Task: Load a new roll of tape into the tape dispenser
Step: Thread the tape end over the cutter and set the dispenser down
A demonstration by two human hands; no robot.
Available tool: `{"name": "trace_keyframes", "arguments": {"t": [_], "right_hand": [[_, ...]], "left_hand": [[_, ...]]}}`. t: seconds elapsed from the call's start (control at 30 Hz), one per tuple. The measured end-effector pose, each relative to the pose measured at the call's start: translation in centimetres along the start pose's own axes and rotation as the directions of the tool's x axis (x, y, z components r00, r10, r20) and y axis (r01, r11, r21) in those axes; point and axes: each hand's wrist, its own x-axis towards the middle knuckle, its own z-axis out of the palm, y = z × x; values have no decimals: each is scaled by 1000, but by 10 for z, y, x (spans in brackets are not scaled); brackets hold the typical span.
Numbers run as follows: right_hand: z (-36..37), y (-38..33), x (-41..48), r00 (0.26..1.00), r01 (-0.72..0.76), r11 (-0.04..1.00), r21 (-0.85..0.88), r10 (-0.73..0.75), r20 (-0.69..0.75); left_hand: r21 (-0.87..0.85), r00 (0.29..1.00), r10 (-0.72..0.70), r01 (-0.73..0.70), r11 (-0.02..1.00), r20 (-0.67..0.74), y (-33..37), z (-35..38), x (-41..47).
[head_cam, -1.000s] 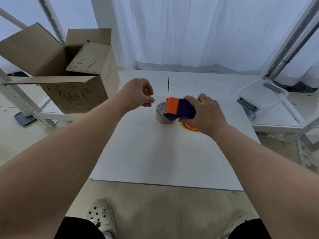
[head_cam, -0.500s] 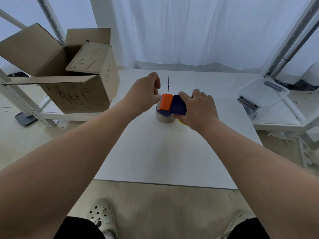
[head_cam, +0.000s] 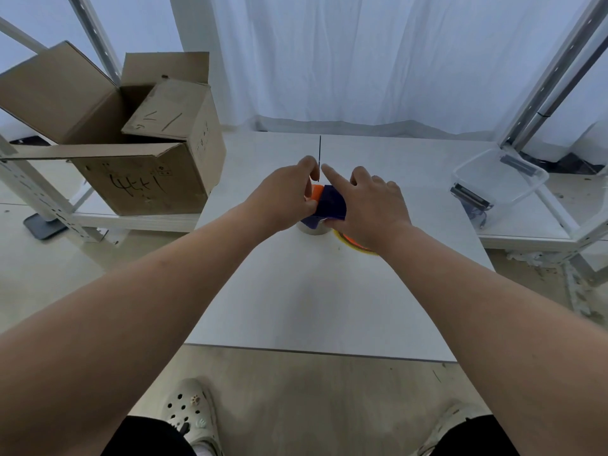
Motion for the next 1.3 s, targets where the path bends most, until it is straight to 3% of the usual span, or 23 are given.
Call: {"name": "trace_keyframes", "arguments": {"t": [0.23, 0.4, 0.6, 0.77, 0.97, 1.17, 1.23, 1.3], "right_hand": [[1, 8, -2, 984, 64, 997, 34, -69, 163], [4, 5, -2, 971, 48, 984, 173, -86, 221], [4, 9, -1, 958, 82, 967, 242, -144, 249], [4, 11, -1, 965, 65, 972, 226, -118, 233], [6, 11, 0, 986, 59, 985, 162, -82, 142], [8, 13, -1, 996, 45, 981, 186, -59, 71], [6, 13, -1, 997, 10, 974, 226, -27, 71], [4, 11, -1, 997, -10, 964, 265, -10, 75]], "left_hand": [[-49, 999, 12, -11, 999, 34, 6, -4, -5], [79, 994, 24, -33, 996, 109, 17, -1, -4], [52, 991, -15, 8, 999, 136, 19, 5, -7], [-190, 991, -84, 103, 976, 103, 17, -5, -6], [-261, 989, -145, 146, 954, 23, 4, -12, 1], [-426, 985, -163, 172, 888, 57, -7, -16, -1], [-406, 985, -154, 170, 898, 72, -6, -15, -4], [-269, 991, -101, 121, 956, 87, -2, -13, -6]]}}
